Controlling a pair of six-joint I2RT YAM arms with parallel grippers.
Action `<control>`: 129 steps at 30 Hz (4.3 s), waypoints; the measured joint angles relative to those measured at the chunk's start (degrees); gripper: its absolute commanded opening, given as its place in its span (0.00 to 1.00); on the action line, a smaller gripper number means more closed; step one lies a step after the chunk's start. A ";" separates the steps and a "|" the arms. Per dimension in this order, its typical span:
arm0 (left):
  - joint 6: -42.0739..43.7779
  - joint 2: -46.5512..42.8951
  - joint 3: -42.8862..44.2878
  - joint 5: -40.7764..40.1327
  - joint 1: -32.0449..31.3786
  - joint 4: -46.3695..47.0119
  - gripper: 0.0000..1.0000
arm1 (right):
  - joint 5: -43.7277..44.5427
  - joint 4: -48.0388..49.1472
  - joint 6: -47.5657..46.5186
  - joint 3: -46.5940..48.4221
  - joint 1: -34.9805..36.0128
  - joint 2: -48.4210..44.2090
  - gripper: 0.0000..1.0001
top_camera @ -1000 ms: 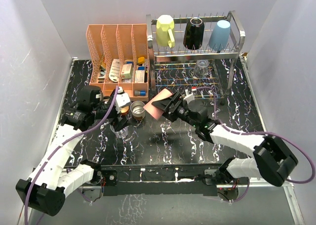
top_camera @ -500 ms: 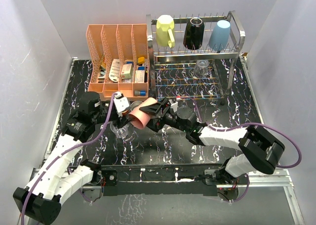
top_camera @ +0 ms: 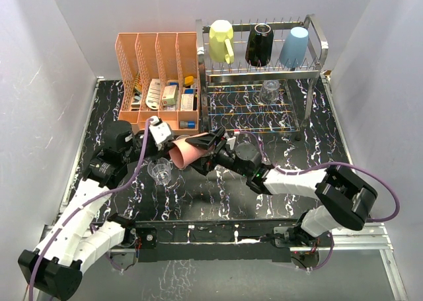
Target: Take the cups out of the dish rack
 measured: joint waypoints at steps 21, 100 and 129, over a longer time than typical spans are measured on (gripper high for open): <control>-0.74 19.45 22.56 -7.50 -1.07 -25.55 0.00 | -3.54 -34.32 -26.23 -15.06 -23.67 -29.27 0.98; -5.60 38.25 37.29 -14.82 10.45 -34.97 0.95 | 34.47 -28.94 -97.50 34.23 -39.06 29.27 0.98; -4.13 38.27 37.81 -11.98 10.45 -36.54 0.97 | 32.65 -26.60 -99.80 47.98 -41.81 41.03 0.70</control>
